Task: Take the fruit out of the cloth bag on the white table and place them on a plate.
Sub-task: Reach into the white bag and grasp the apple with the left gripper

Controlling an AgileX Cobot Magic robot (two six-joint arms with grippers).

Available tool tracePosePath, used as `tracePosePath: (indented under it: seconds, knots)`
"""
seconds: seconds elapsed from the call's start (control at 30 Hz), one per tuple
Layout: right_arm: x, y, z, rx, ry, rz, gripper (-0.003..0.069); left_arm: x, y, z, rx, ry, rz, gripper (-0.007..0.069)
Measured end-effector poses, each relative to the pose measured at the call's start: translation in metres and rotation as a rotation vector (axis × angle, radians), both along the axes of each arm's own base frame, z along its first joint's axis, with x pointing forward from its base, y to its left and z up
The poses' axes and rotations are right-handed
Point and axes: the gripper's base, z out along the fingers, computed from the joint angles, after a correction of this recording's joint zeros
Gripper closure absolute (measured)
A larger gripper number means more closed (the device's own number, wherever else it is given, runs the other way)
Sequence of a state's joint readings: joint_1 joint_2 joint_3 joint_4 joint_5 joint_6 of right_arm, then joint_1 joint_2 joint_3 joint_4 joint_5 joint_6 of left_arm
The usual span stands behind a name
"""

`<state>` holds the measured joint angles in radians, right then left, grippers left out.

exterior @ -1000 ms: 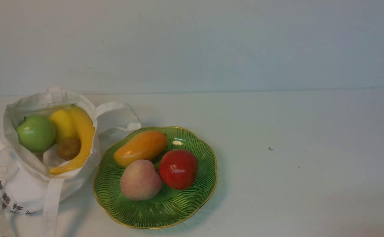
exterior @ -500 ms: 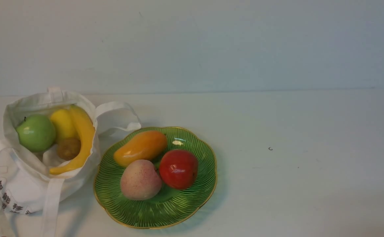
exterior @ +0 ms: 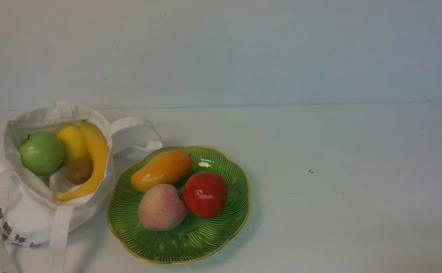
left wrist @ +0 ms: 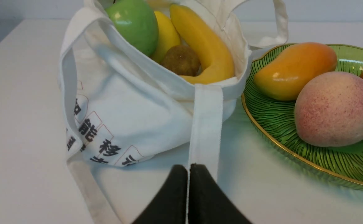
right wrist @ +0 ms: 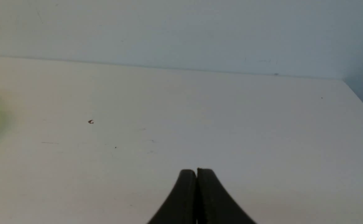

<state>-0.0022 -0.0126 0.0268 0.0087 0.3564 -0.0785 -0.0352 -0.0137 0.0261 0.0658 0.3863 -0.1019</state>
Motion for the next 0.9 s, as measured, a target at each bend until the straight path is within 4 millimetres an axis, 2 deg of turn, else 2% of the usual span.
tracePosePath:
  seconds: [0.17, 0.27, 0.33, 0.4, 0.43, 0.47, 0.5, 0.6, 0.7, 0.9]
  knots:
    - [0.0, 0.0, 0.0, 0.0, 0.0, 0.0, 0.0674, 0.0, 0.0, 0.0, 0.0, 0.0, 0.0, 0.0632]
    - [0.0, 0.0, 0.0, 0.0, 0.0, 0.0, 0.0674, 0.0, -0.002, 0.0, -0.106, 0.002, 0.008, 0.0632]
    - [0.0, 0.0, 0.0, 0.0, 0.0, 0.0, 0.0674, 0.0, -0.007, 0.0, -0.304, 0.01, 0.021, 0.0632]
    - [0.0, 0.0, 0.0, 0.0, 0.0, 0.0, 0.0674, -0.001, -0.013, 0.002, -0.582, 0.029, 0.039, 0.0632]
    - [0.0, 0.0, 0.0, 0.0, 0.0, 0.0, 0.0674, -0.001, -0.013, 0.002, -0.592, 0.03, 0.043, 0.0632]
    - [0.0, 0.0, 0.0, 0.0, 0.0, 0.0, 0.0674, -0.001, -0.017, 0.003, -0.782, 0.047, 0.054, 0.0632]
    - [0.0, 0.0, 0.0, 0.0, 0.0, 0.0, 0.0674, -0.001, -0.023, 0.006, -1.066, 0.078, 0.067, 0.0632]
    - [0.0, 0.0, 0.0, 0.0, 0.0, 0.0, 0.0674, -0.001, -0.026, 0.011, -1.281, 0.094, 0.068, 0.0632]
    - [0.0, 0.0, 0.0, 0.0, 0.0, 0.0, 0.0674, 0.0, -0.025, 0.015, -1.373, 0.058, 0.074, 0.0632]
    - [0.0, 0.0, 0.0, 0.0, 0.0, 0.0, 0.0674, 0.003, -0.015, 0.024, -1.32, -0.117, 0.09, 0.0632]
